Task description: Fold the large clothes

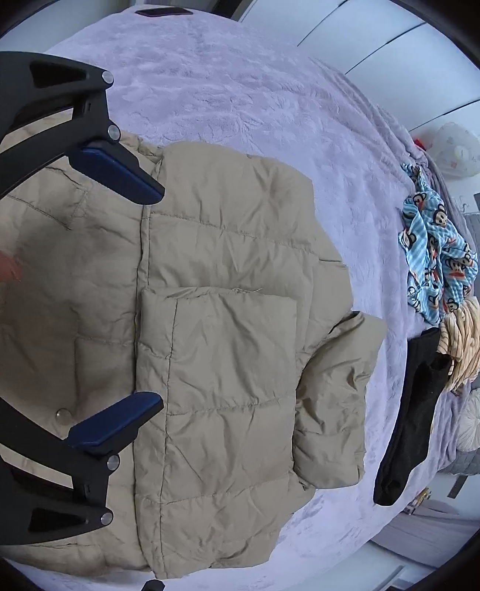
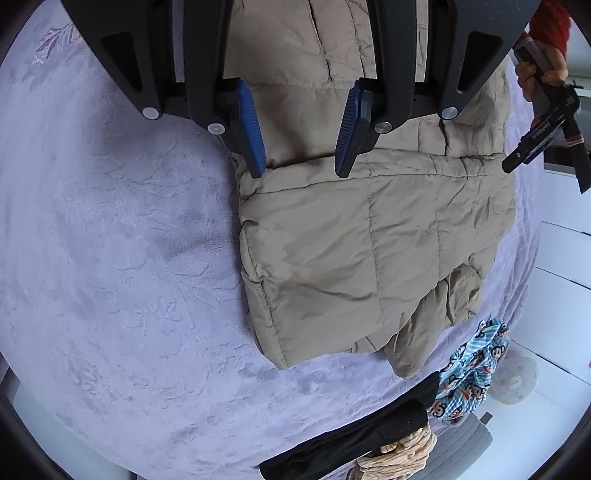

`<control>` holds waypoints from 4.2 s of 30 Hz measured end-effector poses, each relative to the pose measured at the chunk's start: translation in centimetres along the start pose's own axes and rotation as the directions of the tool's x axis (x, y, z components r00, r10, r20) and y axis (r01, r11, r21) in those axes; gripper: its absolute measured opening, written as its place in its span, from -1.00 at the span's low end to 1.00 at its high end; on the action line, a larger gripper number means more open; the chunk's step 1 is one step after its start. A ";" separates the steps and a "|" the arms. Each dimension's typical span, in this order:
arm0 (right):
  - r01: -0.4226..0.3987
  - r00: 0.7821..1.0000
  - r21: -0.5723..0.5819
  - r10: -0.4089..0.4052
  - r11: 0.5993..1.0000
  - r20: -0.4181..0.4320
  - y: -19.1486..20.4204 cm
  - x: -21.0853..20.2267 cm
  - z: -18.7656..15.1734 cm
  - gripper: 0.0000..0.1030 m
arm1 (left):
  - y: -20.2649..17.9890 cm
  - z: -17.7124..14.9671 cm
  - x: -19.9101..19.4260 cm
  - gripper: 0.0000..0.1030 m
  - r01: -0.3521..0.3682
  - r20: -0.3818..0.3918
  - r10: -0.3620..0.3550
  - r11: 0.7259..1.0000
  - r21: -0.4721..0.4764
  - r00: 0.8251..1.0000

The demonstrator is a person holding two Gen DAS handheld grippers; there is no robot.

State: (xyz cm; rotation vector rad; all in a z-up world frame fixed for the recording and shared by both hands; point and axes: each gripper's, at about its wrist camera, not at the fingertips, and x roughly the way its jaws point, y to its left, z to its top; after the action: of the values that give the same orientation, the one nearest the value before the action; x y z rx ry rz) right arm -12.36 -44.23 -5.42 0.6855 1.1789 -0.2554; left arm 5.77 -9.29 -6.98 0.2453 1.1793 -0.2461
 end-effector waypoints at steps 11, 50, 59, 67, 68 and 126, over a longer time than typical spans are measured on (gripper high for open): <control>-0.052 0.999 -0.023 0.052 0.998 0.003 1.0 -2.1 -2.1 0.60 | 1.1 -2.6 -2.5 0.97 0.025 -0.051 -0.027 0.998 -0.052 0.998; -0.166 0.977 0.351 0.201 0.922 -0.066 4.8 -7.5 -21.0 0.63 | 12.1 -19.7 -8.4 0.97 0.123 -0.217 -0.135 0.990 -0.068 0.967; -0.164 0.971 0.545 0.233 0.822 -0.058 -3.3 -7.5 -25.7 0.63 | 16.7 -23.7 -9.6 0.97 0.224 -0.192 -0.285 0.931 -0.290 0.939; -0.192 0.957 0.686 0.289 0.702 -0.027 -6.7 -5.9 -29.3 0.63 | 19.9 -27.4 -6.5 0.97 0.316 -0.223 -0.468 0.811 -0.493 0.855; -0.191 0.956 0.697 0.293 0.691 -0.028 -6.8 -5.6 -29.6 0.63 | 19.8 -27.6 -6.0 0.97 0.318 -0.226 -0.480 0.800 -0.509 0.847; -0.127 0.991 0.087 0.121 0.988 0.064 6.9 -1.8 9.6 -0.77 | 8.5 8.2 -1.6 -0.61 0.062 0.060 -0.057 0.995 -0.083 0.997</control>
State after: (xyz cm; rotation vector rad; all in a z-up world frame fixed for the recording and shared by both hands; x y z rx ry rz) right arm -2.14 -45.03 0.69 0.8229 1.0695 -0.2239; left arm 15.10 -3.75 -1.97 0.1278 1.1384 -0.2528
